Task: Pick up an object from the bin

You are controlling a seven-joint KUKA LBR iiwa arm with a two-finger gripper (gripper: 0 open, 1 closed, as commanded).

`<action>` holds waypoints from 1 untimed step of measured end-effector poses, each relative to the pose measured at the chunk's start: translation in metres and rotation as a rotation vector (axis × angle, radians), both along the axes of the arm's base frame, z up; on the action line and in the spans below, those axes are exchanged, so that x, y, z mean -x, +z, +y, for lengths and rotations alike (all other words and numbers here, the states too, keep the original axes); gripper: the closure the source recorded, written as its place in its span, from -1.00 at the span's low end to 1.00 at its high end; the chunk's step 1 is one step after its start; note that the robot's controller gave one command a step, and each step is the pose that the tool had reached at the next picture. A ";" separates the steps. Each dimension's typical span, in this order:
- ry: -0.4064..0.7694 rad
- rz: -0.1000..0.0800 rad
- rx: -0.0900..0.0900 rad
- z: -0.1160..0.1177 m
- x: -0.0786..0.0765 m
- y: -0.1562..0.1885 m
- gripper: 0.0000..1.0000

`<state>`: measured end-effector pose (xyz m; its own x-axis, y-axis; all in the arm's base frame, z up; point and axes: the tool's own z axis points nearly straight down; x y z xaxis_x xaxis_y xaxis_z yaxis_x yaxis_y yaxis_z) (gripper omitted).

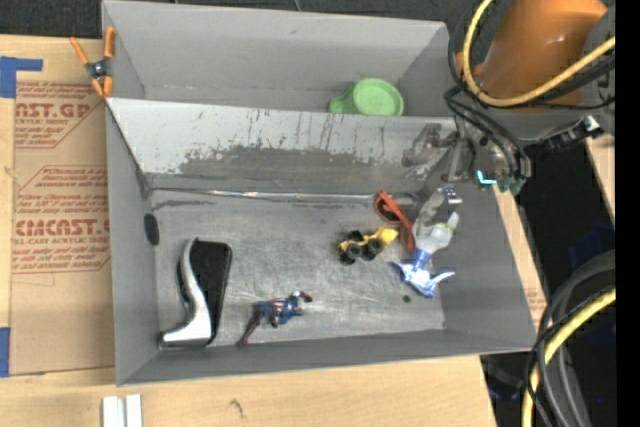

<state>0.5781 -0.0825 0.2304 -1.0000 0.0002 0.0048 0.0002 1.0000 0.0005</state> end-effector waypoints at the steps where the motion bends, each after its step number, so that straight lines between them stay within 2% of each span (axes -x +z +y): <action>1: 0.001 -0.007 0.001 0.000 -0.001 0.004 -1.00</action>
Offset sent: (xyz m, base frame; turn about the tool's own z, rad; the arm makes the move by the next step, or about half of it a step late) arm -0.0070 -0.0067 -0.1063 -0.2578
